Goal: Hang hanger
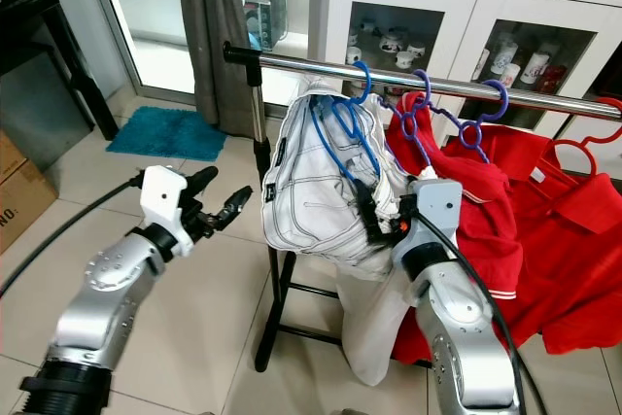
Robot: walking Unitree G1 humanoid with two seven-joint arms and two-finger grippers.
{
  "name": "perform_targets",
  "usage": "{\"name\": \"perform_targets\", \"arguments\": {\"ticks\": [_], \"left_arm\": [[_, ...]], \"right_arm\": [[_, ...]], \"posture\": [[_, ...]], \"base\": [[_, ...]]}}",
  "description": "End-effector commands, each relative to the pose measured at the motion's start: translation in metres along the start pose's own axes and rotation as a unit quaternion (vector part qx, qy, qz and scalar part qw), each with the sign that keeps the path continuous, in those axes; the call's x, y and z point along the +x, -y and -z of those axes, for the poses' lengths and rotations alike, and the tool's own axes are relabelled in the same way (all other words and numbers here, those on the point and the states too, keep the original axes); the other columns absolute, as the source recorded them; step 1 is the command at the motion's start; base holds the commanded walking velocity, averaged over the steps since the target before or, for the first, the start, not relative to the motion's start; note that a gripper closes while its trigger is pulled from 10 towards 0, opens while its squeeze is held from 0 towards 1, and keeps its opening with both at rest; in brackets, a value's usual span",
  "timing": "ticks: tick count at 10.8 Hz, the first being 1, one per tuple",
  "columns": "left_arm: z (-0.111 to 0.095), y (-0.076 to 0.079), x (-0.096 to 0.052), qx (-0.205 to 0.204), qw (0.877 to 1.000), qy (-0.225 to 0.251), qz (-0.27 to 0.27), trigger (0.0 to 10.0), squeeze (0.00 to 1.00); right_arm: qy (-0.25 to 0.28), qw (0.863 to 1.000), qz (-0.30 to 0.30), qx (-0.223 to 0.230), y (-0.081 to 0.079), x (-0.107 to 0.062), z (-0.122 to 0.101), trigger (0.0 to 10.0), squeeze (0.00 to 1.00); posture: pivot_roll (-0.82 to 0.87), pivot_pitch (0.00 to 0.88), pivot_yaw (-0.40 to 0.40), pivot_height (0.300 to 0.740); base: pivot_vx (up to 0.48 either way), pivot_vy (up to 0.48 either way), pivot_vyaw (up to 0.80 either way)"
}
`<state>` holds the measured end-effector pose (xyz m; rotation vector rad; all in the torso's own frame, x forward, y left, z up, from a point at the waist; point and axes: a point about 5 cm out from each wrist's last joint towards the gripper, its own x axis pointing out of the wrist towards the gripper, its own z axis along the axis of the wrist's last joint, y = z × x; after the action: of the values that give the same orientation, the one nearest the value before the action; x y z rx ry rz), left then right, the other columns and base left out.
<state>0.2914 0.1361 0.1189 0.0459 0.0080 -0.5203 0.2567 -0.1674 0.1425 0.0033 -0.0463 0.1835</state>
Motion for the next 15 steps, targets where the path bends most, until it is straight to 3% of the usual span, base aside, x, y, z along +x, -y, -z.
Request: {"name": "perform_targets", "arguments": {"ticks": [1, 2, 5, 7, 9, 15], "left_arm": [[-0.003, 0.002, 0.000, 0.009, 1.000, 0.000, 0.002, 10.0, 0.00], [-0.003, 0.002, 0.000, 0.007, 1.000, -0.001, 0.002, 10.0, 0.00], [-0.006, -0.008, 0.003, -0.009, 1.000, 0.006, -0.024, 10.0, 0.00], [-0.007, -0.005, 0.006, -0.006, 1.000, 0.008, -0.022, 10.0, 0.00], [-0.010, -0.003, 0.009, 0.012, 1.000, 0.008, -0.018, 10.0, 0.00], [-0.013, -0.001, 0.014, 0.014, 1.000, 0.011, -0.020, 10.0, 0.00]], "right_arm": [[0.021, 1.000, 0.000, 0.013, -0.001, 0.003, -0.005, 10.0, 1.00], [0.054, 0.997, 0.002, 0.053, -0.004, 0.006, -0.011, 10.0, 1.00], [0.027, 0.999, -0.013, 0.042, -0.012, 0.010, -0.005, 10.0, 1.00], [0.021, 1.000, -0.005, 0.020, -0.008, 0.010, -0.003, 10.0, 1.00], [0.017, 0.999, -0.004, 0.042, -0.007, 0.009, -0.001, 10.0, 1.00], [0.022, 0.997, -0.016, 0.068, -0.008, 0.009, -0.001, 10.0, 1.00]], "posture": [[-0.17, 0.000, 0.015, 0.740], [-0.17, 0.000, 0.013, 0.740], [-0.18, 0.000, 0.011, 0.740], [-0.17, 0.000, 0.009, 0.740], [-0.17, 0.000, 0.021, 0.740], [-0.17, 0.000, 0.011, 0.740]], "base": [[0.000, 0.000, 0.00], [0.000, 0.000, 0.00], [0.000, 0.000, 0.00], [0.000, 0.000, 0.00], [0.000, 0.000, 0.00], [0.000, -0.289, 0.00]]}}
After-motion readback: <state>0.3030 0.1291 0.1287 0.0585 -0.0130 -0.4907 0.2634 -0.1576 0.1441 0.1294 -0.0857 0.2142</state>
